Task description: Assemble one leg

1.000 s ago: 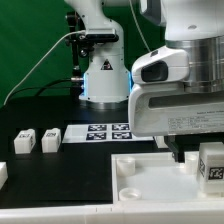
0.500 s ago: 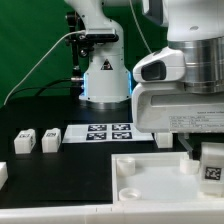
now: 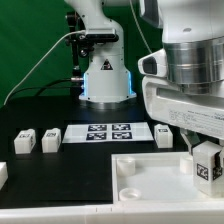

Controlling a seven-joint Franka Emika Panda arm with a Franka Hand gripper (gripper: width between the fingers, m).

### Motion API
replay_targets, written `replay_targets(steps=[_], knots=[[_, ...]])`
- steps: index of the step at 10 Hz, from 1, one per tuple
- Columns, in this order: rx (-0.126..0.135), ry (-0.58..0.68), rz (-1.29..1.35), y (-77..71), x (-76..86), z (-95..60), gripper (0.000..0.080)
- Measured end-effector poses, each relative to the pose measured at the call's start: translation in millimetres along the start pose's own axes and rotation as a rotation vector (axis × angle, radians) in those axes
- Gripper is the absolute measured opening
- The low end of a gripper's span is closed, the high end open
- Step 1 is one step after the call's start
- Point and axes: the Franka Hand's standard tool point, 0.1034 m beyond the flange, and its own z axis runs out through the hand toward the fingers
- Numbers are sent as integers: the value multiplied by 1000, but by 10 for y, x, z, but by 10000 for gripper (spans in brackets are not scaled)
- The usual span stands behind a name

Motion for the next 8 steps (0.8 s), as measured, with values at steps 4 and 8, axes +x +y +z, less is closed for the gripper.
replay_targets(steps=[4,8], knots=[[73,-18,557,-20,-133,39,297],[52,-9,191,9,-131,55,623]])
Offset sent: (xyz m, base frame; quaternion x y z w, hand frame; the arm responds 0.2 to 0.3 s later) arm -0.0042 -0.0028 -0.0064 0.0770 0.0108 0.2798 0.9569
